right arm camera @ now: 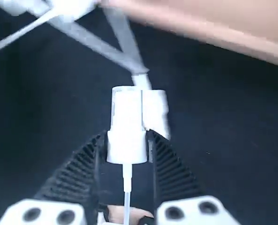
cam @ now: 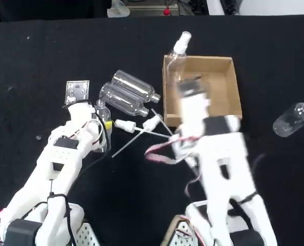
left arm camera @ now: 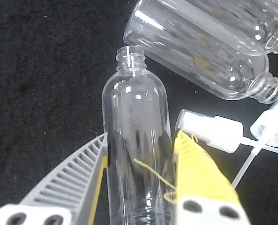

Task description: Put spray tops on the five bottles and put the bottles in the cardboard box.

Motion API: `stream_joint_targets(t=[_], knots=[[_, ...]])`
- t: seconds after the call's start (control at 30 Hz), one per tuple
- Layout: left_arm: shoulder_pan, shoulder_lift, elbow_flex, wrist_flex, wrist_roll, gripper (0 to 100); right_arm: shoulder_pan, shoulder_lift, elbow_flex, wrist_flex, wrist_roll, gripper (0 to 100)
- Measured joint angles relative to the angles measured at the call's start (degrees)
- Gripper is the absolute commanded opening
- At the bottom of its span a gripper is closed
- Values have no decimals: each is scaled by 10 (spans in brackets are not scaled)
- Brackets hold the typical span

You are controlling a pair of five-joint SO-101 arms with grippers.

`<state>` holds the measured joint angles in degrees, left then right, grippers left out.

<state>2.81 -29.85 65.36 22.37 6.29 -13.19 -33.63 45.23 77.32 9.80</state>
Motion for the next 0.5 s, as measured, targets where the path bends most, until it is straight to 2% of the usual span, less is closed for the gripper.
stream_joint_targets(t=[0.07,0.27,0.5], knots=[[-2,0,0,0,0,216,-45,0,25,-38,-3,37],[-25,0,0,0,1,216,-96,0,82,-114,-99,271],[-25,0,0,0,1,216,-127,-3,78,-93,-113,276]])
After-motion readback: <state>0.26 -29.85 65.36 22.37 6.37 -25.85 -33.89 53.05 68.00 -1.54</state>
